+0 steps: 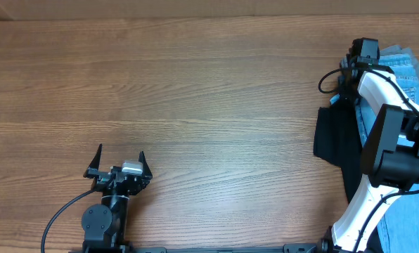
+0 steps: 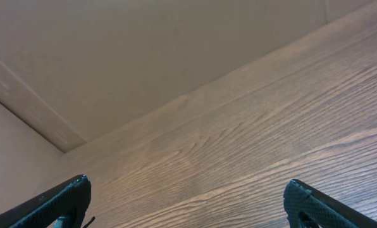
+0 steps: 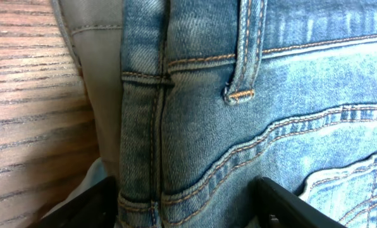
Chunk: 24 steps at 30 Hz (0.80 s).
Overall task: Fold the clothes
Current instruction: 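Close the right gripper on the jeans waistband at the belt loop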
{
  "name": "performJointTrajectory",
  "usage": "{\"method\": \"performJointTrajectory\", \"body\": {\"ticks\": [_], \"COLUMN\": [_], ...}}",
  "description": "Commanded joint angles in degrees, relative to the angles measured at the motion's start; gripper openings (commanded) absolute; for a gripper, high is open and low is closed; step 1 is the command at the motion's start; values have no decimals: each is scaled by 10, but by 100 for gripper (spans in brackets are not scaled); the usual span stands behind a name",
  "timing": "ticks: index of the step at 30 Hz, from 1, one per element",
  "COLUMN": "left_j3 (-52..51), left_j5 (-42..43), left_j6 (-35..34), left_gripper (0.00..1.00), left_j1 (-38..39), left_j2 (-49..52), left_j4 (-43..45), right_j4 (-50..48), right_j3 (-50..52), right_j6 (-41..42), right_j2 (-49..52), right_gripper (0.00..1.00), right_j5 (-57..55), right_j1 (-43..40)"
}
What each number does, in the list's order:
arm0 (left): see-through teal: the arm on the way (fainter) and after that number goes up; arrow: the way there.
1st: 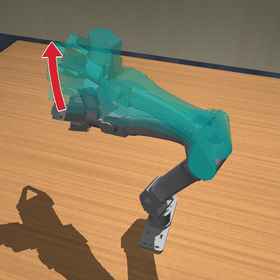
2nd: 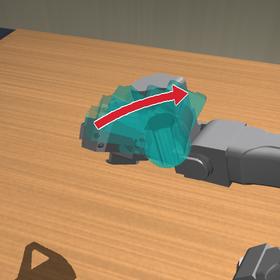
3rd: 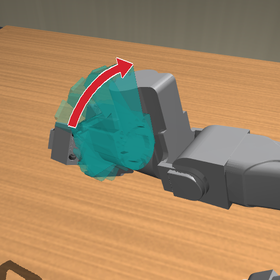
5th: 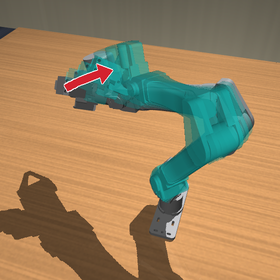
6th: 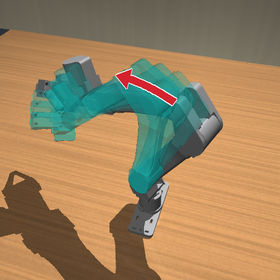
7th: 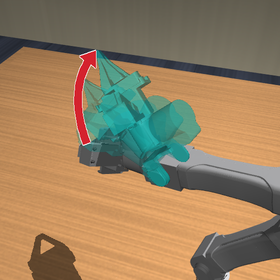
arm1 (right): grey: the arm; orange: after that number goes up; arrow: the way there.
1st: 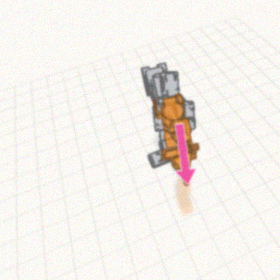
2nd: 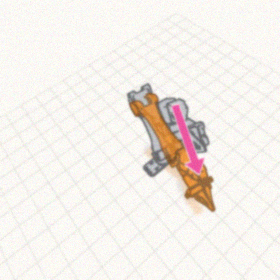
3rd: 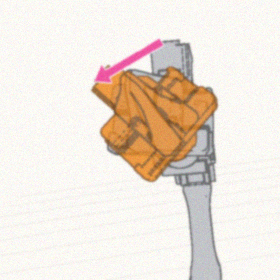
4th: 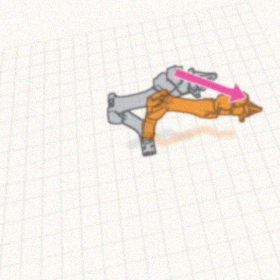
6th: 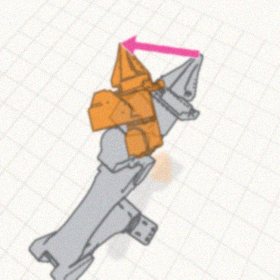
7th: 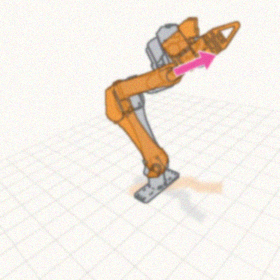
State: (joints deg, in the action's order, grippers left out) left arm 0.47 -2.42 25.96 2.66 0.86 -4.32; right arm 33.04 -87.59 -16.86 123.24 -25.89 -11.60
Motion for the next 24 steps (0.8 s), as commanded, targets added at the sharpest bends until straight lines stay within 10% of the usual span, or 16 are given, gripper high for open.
{"method": "performJointTrajectory", "body": {"ticks": [1, 24], "left_j3": [-2, -2], "left_j5": [-5, -5], "left_j6": [10, 10], "left_gripper": [100, 100], "left_j1": [3, 3], "left_j2": [-5, -5], "left_j4": [2, 2], "right_j4": [5, 7], "right_j3": [-21, -22], "right_j6": [16, 17], "right_j2": [-3, -14], "right_gripper": [67, 68], "right_j5": [-14, -41], "right_j1": [-3, 3]}}
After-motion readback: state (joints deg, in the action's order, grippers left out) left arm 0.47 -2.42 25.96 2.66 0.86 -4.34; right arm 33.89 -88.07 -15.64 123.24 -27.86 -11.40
